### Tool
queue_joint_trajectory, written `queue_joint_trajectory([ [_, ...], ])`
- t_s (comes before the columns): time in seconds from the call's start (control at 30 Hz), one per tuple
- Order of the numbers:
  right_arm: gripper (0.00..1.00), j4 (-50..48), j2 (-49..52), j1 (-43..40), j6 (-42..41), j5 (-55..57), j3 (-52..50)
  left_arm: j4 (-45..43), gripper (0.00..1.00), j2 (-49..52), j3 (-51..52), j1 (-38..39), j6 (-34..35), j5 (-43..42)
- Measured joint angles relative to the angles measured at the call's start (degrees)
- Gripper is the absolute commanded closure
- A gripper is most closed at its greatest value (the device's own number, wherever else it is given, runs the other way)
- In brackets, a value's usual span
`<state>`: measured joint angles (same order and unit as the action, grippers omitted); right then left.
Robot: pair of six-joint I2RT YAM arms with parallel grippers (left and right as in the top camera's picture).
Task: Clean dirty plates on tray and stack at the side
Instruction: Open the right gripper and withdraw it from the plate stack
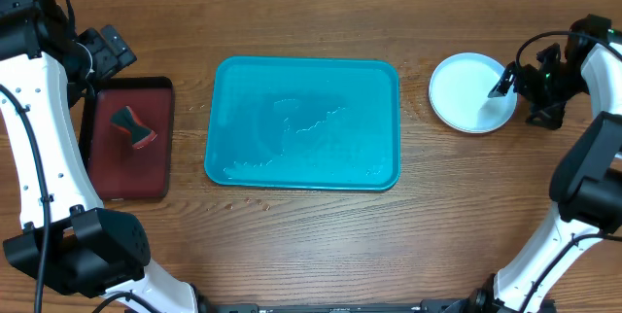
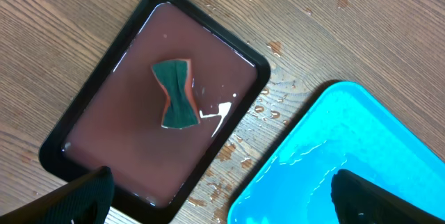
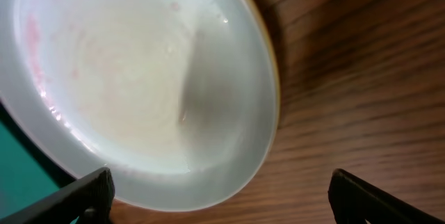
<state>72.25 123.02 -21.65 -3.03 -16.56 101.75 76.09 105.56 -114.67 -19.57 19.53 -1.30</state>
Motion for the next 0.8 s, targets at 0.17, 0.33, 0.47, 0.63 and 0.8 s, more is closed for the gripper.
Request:
queue_joint_trajectory([
  [0.17, 0.00, 5.44, -8.72, 0.37, -0.02, -2.34, -0.15, 0.00, 0.00, 0.00, 0.00, 0.00, 0.00, 0.00],
  [0.33, 0.00, 9.05, -21.66, 3.82, 0.02, -2.56, -0.46, 0.00, 0.00, 0.00, 0.00, 0.00, 0.00, 0.00],
  [0.47, 0.00, 10.62, -31.28, 9.92, 0.00, -1.40, -4.55, 0.00, 0.00, 0.00, 0.00, 0.00, 0.00, 0.02],
  [0.63, 0.00, 14.51, -37.48, 18.14, 0.02, -0.96, -9.79, 0.00, 0.00, 0.00, 0.00, 0.00, 0.00, 0.00],
  [0.8, 0.00, 19.61, -37.77, 22.49, 0.00, -0.83, -10.40, 0.00, 0.00, 0.00, 0.00, 0.00, 0.00, 0.00],
])
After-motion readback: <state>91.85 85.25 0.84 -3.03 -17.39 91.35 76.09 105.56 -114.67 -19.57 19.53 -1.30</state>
